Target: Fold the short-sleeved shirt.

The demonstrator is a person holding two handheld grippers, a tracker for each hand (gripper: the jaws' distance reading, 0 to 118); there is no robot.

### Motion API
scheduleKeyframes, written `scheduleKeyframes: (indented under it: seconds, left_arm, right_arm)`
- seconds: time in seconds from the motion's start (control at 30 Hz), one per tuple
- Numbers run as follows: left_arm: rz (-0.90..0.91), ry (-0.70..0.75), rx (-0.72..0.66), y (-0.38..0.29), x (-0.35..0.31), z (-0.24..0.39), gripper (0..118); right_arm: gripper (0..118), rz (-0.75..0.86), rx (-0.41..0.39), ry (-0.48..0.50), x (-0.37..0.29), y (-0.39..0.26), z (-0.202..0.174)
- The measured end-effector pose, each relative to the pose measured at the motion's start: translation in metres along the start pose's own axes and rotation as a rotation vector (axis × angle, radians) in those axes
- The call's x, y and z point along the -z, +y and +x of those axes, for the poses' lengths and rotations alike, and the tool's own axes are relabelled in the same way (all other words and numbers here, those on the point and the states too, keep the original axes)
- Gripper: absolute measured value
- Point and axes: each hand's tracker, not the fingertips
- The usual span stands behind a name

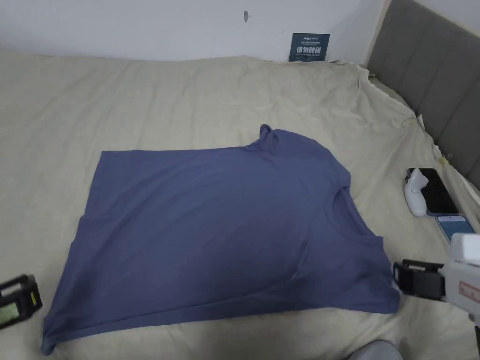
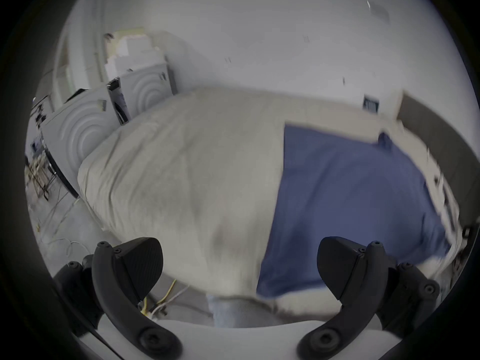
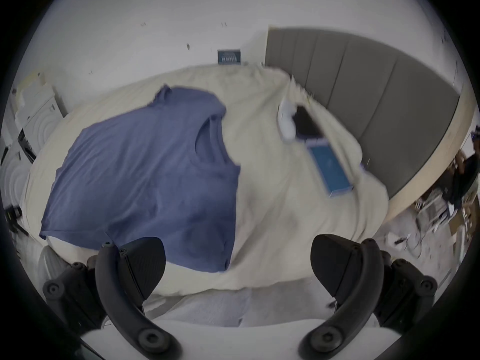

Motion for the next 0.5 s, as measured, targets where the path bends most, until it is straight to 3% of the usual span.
scheduleKeyframes:
  seconds: [0.1,0.27,0.5]
  left_arm:
    - [0.192,0.011,-0.01,0.028,-0.022,0.017,118]
    - [0.462,0.055,0.076,0.04,-0.04,0.064,118]
    - [0.492,-0.085,0.085,0.035,-0.041,0.096,115]
  right_arm:
    - [113,0.227,-0.024,-0.045,-0.032,0.021,-0.015]
    - [117,0.546,-0.04,-0.002,-0.063,0.033,-0.057]
    - [118,0.606,-0.01,0.078,-0.059,0.034,-0.091]
